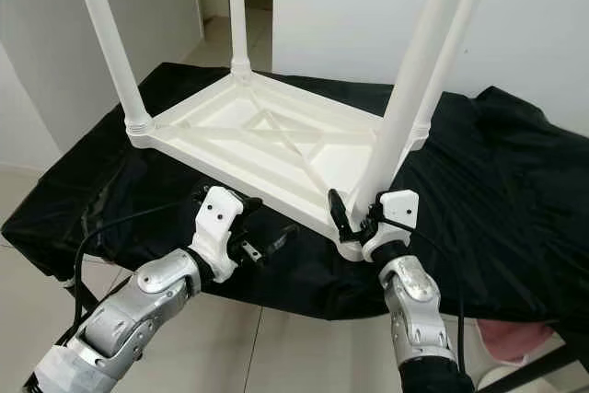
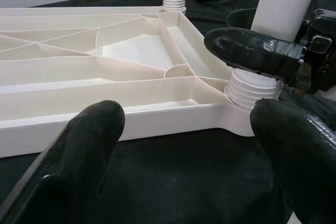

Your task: Building children table

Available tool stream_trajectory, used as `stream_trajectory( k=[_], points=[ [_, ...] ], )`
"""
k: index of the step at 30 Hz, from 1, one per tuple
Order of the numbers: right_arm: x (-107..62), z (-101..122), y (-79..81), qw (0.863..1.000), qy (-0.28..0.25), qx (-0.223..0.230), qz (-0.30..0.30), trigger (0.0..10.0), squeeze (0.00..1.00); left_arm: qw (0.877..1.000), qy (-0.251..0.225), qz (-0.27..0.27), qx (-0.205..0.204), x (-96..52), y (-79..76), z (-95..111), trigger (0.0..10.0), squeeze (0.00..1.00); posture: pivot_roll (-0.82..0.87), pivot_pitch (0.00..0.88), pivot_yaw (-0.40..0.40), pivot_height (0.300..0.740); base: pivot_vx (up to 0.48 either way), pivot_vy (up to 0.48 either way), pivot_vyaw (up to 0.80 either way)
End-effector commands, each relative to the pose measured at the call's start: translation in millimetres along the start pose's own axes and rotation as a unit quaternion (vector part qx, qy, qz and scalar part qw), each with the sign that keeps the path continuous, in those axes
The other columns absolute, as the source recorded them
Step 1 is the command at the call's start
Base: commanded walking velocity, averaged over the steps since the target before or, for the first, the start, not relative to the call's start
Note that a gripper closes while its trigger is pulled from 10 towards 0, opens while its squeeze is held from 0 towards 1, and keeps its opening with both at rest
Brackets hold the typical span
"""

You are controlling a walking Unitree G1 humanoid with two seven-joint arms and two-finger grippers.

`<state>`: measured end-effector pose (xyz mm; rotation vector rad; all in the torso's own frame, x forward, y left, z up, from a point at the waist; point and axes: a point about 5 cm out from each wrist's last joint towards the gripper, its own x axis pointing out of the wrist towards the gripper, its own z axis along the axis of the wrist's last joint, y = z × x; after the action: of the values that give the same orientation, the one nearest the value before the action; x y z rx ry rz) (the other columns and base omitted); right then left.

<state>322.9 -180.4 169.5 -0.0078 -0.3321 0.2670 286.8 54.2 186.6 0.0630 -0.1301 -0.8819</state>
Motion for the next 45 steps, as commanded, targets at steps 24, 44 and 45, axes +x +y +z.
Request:
stream_trajectory(
  k=[24, 44, 45],
  points=[
    [3.7, -4.2, -0.1, 1.000, 0.000, 0.002, 0.010, 10.0, 0.00, 1.000, 0.006, -0.026, 0.003, -1.2, 0.6, 0.9, 10.0, 0.00, 0.06, 0.105, -0.003, 0.740, 0.000, 0.000, 0.00],
    [5.1, -3.9, -0.4, 1.000, -0.002, 0.002, 0.016, 10.0, 0.00, 1.000, 0.008, -0.028, 0.003, -2.0, 2.1, 3.0, 10.0, 0.00, 0.07, 0.109, -0.001, 0.740, 0.000, 0.000, 0.00],
    [5.1, -4.0, -0.3, 1.000, -0.002, 0.002, 0.017, 10.0, 0.00, 1.000, 0.009, -0.029, 0.003, -2.2, 2.1, 2.9, 10.0, 0.00, 0.07, 0.109, -0.001, 0.740, 0.000, 0.000, 0.00]
  ],
)
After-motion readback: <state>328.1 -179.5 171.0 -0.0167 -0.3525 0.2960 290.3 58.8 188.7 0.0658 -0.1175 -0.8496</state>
